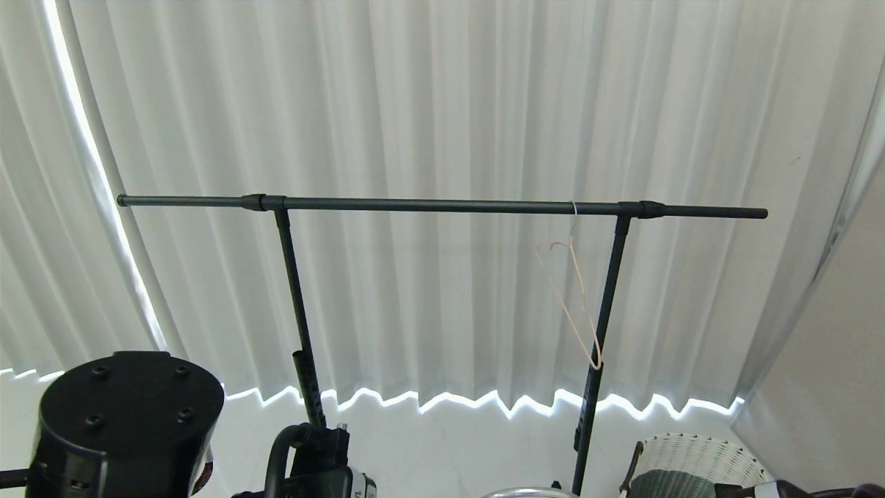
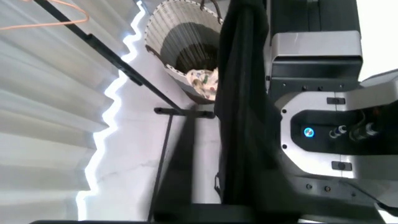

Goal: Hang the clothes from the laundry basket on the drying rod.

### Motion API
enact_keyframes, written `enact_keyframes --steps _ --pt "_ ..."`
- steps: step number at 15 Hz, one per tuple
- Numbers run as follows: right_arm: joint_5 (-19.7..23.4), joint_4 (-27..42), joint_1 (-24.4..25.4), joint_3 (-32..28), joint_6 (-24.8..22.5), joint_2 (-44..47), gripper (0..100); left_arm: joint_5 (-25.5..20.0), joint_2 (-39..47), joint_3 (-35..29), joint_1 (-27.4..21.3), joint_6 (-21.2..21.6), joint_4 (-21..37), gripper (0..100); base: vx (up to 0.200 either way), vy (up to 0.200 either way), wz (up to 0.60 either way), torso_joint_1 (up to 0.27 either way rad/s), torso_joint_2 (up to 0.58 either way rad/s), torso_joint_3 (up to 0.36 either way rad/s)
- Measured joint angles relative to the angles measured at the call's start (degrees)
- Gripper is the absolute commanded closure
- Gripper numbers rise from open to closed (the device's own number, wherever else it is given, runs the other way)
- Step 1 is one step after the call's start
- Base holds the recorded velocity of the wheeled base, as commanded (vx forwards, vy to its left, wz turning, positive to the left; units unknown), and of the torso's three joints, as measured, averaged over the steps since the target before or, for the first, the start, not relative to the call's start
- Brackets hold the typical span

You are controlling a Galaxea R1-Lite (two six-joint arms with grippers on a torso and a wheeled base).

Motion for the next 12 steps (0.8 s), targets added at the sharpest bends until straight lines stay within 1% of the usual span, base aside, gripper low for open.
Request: enact_keyframes --steps 5,6,8,10,12 --pt "-2.3 -0.7 -0.1 -0.1 0.1 -0.2 100 0.0 0.1 1.0 -0.1 0.1 -0.1 100 0.0 0.0 0.0 0.0 0.0 0.0" --pt "-2.5 -0.8 -0.1 -0.1 0.1 -0.2 0 0.1 0.2 1.1 0.0 -0.2 0.0 100 0.0 0.0 0.0 0.0 0.0 0.0" --pt "-3.5 -0.9 0.0 -0.1 -0.1 -0.2 0 0.3 0.2 1.1 0.5 -0.3 0.2 100 0.0 0.0 0.0 0.0 0.0 0.0" --pt "-5.5 -0.8 0.4 -0.1 -0.2 -0.2 0 1.0 0.3 1.2 1.8 -0.3 0.1 100 0.0 0.0 0.0 0.0 0.0 0.0" --pt "-7.3 -0.8 0.4 0.1 -0.2 -0.3 0 2.9 0.3 1.9 3.7 -0.2 0.1 100 0.0 0.0 0.0 0.0 0.0 0.0"
